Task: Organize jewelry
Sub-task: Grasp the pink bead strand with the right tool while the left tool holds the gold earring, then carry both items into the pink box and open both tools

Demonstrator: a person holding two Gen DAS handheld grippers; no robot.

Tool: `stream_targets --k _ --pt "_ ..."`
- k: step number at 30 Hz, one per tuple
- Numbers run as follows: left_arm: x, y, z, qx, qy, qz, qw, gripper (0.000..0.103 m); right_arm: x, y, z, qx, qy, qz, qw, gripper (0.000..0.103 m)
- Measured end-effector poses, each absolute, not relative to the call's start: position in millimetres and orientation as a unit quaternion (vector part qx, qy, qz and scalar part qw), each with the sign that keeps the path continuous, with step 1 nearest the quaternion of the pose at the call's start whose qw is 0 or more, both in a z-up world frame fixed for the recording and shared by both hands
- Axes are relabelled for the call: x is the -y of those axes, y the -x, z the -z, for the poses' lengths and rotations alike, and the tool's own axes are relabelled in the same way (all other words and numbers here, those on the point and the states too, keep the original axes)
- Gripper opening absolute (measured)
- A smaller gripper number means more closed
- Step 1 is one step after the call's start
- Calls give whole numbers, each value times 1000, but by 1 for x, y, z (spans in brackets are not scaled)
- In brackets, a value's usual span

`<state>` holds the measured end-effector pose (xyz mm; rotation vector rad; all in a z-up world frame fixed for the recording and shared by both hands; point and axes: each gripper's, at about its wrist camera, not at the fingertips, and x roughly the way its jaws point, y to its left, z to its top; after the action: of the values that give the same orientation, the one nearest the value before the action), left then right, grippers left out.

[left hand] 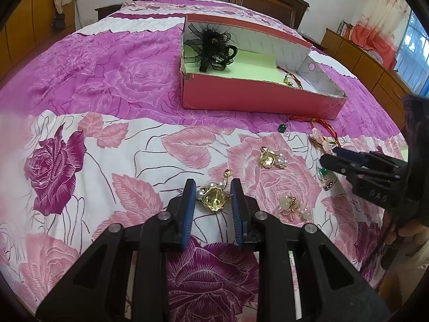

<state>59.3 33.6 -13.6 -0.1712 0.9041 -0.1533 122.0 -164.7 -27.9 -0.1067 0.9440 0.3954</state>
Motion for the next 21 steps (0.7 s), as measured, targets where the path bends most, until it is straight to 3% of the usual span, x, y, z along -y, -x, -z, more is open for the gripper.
stream_targets --k 3,21 --pt "-34 -59 11 -434 85 73 894 18 164 -119 29 -451 45 -193 870 21" --pt "-26 -51 -20 -403 81 85 907 18 193 -89 5 -426 -62 -209 878 20"
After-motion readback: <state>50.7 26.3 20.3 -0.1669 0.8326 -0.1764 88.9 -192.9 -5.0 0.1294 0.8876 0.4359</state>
